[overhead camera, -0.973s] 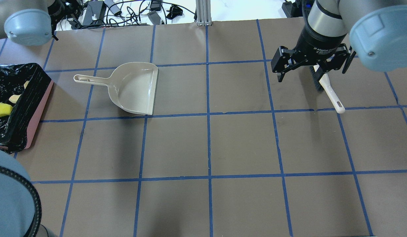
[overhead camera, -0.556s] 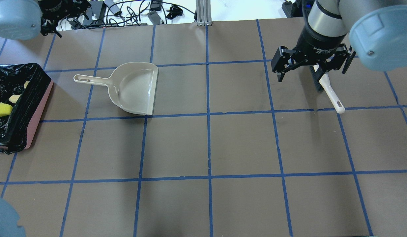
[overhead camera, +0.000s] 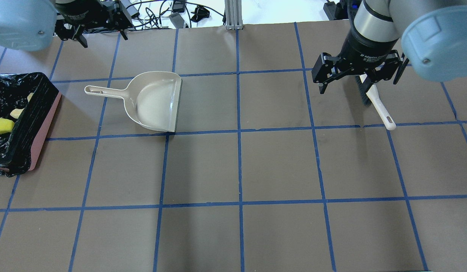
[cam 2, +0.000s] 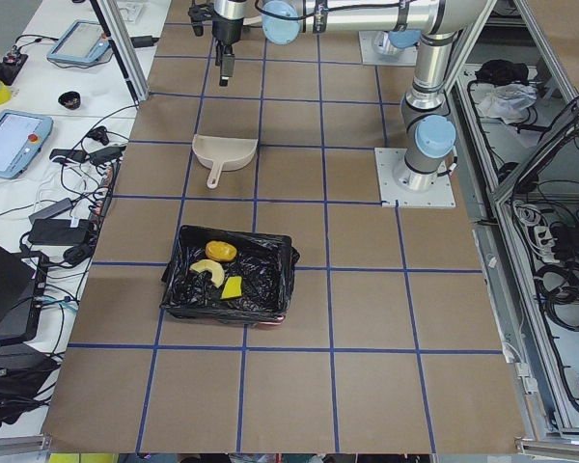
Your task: Sweep and dump trash into bin
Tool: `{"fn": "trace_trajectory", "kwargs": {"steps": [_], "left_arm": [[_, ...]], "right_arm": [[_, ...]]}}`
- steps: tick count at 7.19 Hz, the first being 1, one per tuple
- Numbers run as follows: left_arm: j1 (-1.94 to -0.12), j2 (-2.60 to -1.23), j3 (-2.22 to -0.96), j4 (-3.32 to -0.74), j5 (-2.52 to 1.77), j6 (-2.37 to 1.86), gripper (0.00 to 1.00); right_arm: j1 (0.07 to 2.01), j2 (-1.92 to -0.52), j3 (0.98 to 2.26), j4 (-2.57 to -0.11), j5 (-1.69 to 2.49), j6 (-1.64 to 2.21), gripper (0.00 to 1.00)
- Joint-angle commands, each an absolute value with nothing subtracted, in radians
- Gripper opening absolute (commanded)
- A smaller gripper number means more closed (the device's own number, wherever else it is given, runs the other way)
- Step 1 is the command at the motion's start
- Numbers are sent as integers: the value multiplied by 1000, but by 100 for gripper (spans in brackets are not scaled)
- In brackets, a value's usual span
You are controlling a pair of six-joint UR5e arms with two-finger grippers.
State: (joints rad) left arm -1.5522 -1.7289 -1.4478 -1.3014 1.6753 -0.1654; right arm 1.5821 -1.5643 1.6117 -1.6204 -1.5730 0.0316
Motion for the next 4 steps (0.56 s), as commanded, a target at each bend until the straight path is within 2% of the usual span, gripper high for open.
{"fn": "trace_trajectory", "kwargs": {"steps": [1, 4], "left_arm": [[-1586, -1665, -1524, -1360, 1631, -112, 100], [-1586, -1618, -1531, -1569, 1519, -17, 100]], "right_arm": [[1582, -1565, 1611, -1620, -1578, 32, 100], [1578, -1559, 1605, -1631, -1566, 31, 100]]}}
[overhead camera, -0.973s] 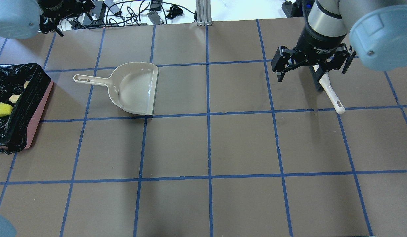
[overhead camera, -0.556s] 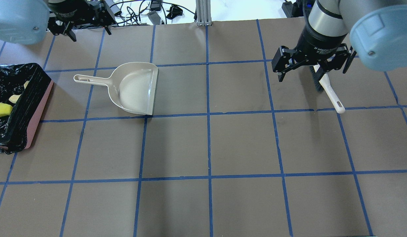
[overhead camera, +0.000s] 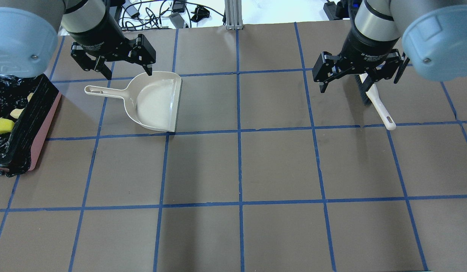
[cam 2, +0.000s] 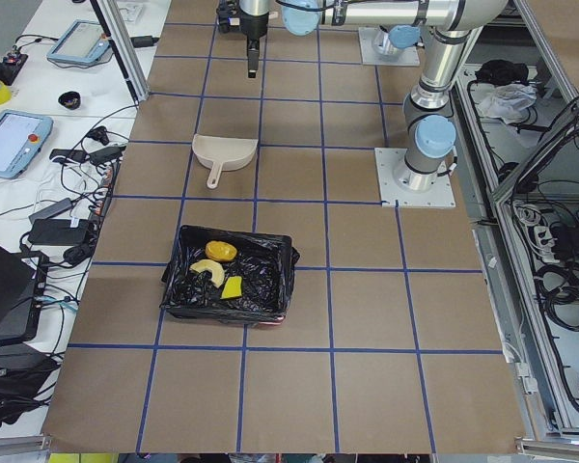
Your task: Sweep and dump trash into bin
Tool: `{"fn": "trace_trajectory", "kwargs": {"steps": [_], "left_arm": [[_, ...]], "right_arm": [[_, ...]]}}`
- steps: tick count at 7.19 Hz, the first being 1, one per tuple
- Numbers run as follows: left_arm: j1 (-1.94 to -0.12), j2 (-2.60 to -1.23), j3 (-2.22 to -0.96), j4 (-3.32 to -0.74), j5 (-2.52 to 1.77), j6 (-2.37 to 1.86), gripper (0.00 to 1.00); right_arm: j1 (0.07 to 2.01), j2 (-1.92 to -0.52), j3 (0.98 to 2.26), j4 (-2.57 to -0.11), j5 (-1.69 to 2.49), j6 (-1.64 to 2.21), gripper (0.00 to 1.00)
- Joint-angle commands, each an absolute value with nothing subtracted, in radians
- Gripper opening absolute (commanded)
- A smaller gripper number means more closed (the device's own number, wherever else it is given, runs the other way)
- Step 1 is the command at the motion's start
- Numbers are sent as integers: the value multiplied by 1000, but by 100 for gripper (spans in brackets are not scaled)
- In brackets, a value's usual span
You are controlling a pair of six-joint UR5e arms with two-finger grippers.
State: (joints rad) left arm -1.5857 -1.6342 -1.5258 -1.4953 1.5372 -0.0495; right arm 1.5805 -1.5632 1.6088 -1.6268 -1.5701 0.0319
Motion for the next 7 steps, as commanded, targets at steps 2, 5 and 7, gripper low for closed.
{"fn": "trace_trajectory", "kwargs": {"steps": [2, 5, 7], "left_arm": [[-1586, -1608, -1580, -1591, 1522, -9, 100], [-1568, -1609, -1595, -1574, 1548, 32, 100], [-1562, -1608, -1598, -1578, 1552, 32, 100]], "right_arm": [[1578, -1559, 1606, -1625, -1580, 31, 100], [1578, -1563, 1605, -1629, -1578, 31, 100], [1575, -1569, 1601, -1625, -1577, 31, 100]]}}
